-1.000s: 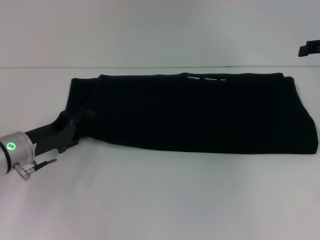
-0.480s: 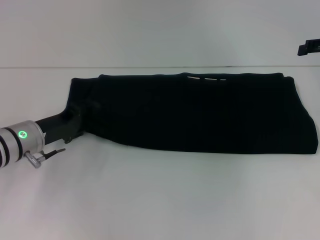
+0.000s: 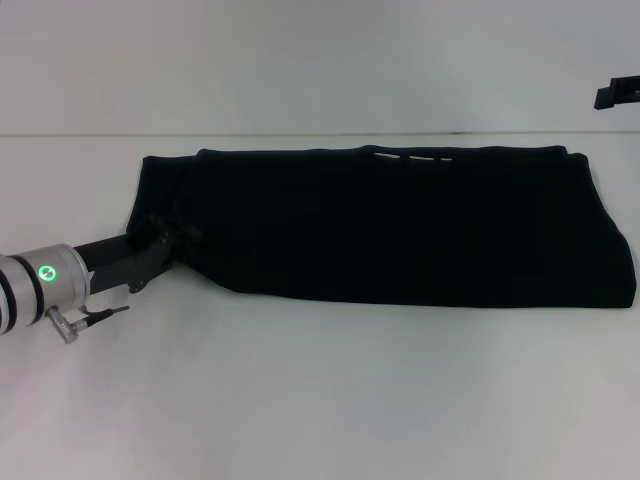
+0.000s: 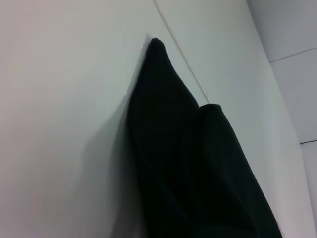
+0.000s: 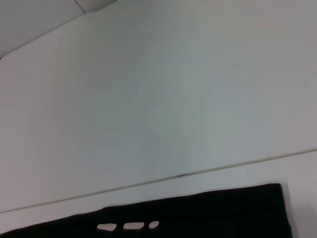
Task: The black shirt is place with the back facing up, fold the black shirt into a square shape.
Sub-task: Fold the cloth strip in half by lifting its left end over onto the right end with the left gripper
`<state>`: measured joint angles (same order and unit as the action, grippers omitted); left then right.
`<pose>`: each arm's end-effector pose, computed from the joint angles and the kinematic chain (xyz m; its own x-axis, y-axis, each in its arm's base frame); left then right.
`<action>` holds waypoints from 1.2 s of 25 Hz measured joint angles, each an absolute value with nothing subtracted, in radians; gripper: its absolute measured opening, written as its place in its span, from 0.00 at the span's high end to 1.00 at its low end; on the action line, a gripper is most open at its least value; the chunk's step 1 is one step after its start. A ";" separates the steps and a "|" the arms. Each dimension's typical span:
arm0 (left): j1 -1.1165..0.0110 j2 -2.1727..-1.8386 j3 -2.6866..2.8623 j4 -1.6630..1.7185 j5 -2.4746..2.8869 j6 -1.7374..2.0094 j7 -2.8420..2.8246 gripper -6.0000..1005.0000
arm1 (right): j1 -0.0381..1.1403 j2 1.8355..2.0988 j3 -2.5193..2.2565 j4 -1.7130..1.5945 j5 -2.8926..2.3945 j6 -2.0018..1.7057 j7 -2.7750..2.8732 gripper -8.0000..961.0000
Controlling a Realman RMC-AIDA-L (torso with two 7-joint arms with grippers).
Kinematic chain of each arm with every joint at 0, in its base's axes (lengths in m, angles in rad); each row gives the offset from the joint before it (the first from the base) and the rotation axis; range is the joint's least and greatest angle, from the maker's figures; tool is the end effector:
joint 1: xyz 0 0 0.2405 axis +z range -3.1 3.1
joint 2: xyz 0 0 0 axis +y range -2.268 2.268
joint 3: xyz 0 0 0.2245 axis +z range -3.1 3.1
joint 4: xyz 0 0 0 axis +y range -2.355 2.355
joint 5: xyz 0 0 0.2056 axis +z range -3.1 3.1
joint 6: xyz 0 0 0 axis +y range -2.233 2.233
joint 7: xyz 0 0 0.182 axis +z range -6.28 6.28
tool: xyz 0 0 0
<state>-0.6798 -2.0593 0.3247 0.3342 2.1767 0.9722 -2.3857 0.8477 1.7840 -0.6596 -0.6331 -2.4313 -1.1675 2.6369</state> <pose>-0.2883 0.3919 -0.0326 -0.3103 0.7061 0.6365 0.9493 0.1951 0.2465 0.2427 0.4624 0.1120 0.2253 -0.7860 -0.5757 -0.9576 -0.0696 -0.2797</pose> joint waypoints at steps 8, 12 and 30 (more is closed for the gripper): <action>-0.667 -2.059 0.337 0.358 2.178 0.980 -2.292 0.96 | 0.842 1.775 -0.660 -0.634 -2.431 -1.183 2.638 0.02; -0.641 -2.059 0.338 0.393 2.178 0.992 -2.249 0.97 | 0.840 1.770 -0.656 -0.634 -2.431 -1.191 2.640 0.02; -0.512 -2.077 0.340 0.552 2.176 1.112 -2.235 0.97 | 0.795 1.734 -0.604 -0.634 -2.435 -1.267 2.646 0.02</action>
<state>-0.5116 -2.0769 0.3400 0.5524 2.1762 1.1116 -2.2347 0.7952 1.7340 -0.6043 -0.6336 -2.4347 -1.2666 2.6464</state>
